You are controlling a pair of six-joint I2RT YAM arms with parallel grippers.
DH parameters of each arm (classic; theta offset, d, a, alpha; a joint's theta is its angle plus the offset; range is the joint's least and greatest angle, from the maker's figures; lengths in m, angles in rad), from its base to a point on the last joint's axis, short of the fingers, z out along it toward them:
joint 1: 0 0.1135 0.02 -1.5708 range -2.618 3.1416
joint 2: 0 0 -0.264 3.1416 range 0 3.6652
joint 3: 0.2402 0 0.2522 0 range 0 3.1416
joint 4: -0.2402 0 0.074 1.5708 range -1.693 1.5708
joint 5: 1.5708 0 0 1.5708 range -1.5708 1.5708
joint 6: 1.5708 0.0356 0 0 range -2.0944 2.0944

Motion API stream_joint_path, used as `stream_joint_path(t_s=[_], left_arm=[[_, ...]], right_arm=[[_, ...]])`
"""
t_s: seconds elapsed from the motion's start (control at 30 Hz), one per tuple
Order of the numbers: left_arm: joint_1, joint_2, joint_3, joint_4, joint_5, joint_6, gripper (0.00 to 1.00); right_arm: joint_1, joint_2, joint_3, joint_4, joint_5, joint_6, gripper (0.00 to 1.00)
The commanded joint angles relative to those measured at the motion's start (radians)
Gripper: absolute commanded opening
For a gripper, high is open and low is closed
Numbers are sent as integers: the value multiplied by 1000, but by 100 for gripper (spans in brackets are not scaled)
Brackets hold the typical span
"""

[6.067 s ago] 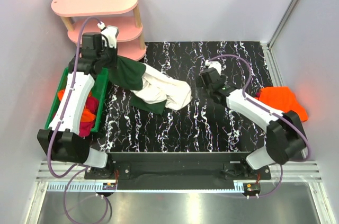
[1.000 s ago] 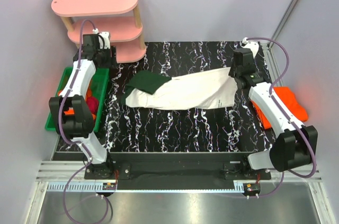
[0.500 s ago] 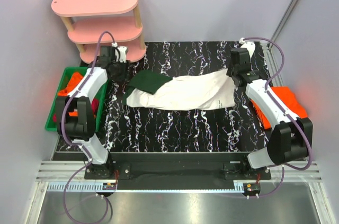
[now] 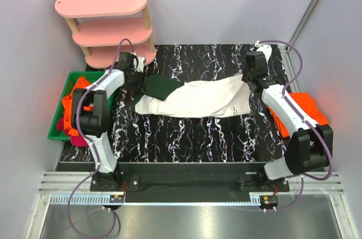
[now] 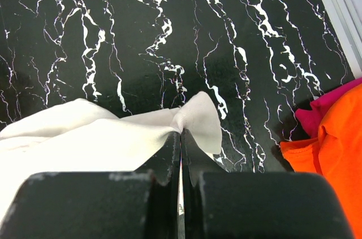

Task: Fold and stack the t-shirts
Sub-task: Flatten out the tshirt

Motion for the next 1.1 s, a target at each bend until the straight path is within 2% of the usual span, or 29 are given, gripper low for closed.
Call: stream_joint_path(t_s=[0.0, 0.3, 0.53, 0.63, 0.67, 0.73, 0.8, 0.87, 0.97, 1.07], left_arm=[[3, 20, 69, 15, -7, -20, 52], [3, 70, 109, -4, -44, -15, 48], [4, 83, 101, -9, -53, -11, 30], [4, 87, 100, -11, -61, -3, 31], [4, 86, 100, -11, -62, -3, 36], [4, 92, 101, -11, -62, 0, 39], [4, 98, 103, -14, -62, 2, 49], [4, 107, 104, -17, -55, 2, 51], [4, 112, 101, -20, -48, 3, 41], [4, 104, 97, -20, -50, 5, 14]], right_arm=[[-5, -5, 0, 52, 13, -11, 0], [-5, -8, -11, 58, 19, -18, 0], [-4, -8, -16, 61, 16, -14, 0], [-5, -10, -17, 60, 17, -15, 0], [-2, -10, -19, 61, 19, -14, 0], [-4, -11, -22, 61, 19, -14, 0], [-4, -11, -23, 63, 19, -14, 0], [-4, -14, -25, 63, 19, -15, 0], [-4, -16, -23, 61, 22, -15, 0], [-4, -16, -23, 61, 20, -14, 0]])
